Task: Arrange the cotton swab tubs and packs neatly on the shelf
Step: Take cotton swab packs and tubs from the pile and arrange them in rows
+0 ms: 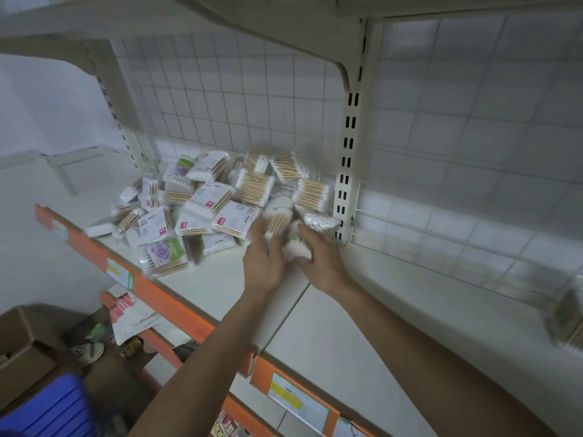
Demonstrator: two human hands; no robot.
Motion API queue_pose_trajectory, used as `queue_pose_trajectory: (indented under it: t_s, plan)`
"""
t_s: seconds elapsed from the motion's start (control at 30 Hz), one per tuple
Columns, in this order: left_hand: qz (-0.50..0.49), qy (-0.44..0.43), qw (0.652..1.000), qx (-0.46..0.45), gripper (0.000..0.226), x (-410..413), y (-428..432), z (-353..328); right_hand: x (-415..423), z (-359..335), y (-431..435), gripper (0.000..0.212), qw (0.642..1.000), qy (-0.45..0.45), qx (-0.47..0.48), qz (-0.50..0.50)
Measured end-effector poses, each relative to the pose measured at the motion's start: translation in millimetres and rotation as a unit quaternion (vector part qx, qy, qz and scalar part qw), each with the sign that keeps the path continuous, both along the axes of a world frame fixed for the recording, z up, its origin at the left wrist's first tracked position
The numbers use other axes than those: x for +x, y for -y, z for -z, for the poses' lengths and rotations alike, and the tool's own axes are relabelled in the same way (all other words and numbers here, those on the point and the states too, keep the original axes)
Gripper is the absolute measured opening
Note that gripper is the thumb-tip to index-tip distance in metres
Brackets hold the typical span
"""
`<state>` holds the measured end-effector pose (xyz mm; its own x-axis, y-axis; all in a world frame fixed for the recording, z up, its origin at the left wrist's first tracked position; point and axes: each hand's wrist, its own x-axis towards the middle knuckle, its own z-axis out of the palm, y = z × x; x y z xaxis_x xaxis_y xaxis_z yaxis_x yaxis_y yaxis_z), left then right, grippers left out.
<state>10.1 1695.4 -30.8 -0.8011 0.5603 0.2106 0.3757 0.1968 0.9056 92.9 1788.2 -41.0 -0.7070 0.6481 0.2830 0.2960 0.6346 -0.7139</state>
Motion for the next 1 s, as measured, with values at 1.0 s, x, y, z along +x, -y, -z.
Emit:
queue_pose_trajectory:
  t_s: [1.0]
  plan:
    - [0.355, 0.220, 0.906, 0.061, 0.041, 227, -40, -20, 292, -50, 23, 0.027, 0.941, -0.219, -0.176, 0.188]
